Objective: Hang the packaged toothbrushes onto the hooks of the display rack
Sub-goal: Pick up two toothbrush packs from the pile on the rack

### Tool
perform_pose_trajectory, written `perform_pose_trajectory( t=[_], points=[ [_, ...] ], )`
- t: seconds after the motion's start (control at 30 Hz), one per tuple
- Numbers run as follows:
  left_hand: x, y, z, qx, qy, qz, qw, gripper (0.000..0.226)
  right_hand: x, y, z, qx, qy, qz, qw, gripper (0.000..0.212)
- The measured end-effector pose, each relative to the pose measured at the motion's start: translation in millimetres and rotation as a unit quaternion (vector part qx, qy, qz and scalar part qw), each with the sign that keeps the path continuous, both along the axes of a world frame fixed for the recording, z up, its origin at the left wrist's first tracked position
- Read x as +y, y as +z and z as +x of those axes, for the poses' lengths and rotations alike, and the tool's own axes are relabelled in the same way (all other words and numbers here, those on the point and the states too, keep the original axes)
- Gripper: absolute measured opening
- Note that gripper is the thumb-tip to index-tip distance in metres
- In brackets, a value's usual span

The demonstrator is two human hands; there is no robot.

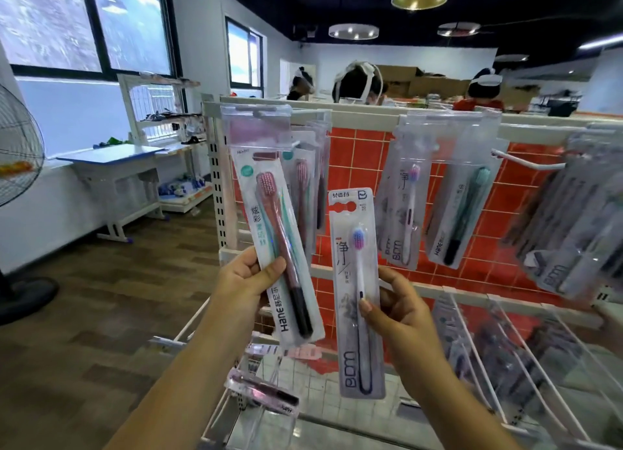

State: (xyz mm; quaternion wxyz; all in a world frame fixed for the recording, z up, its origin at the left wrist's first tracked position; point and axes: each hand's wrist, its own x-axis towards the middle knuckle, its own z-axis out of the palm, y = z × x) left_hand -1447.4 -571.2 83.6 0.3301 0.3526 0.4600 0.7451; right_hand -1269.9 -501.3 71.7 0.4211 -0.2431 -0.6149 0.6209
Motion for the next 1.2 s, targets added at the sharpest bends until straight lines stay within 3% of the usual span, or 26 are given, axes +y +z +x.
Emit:
perform_pose_trajectory(
  t=[0.43,0.67,1.2],
  points=[
    [34,5,-29,0.021,-0.021,-0.071,0.997,0.019,-3,-3,-10,-0.001,-0.009,0.001,1.000,0.036],
    [66,7,-50,0.016,0.004,-0.127,0.992,0.031,-4,-7,-11,-0.007,-0.022,-0.006,1.000,0.037],
    [118,3,-65,-0.009,-0.020,-0.110,0.994,0.012,12,-6,-14,-0.016,-0.047,-0.021,0.999,0.036]
  ],
)
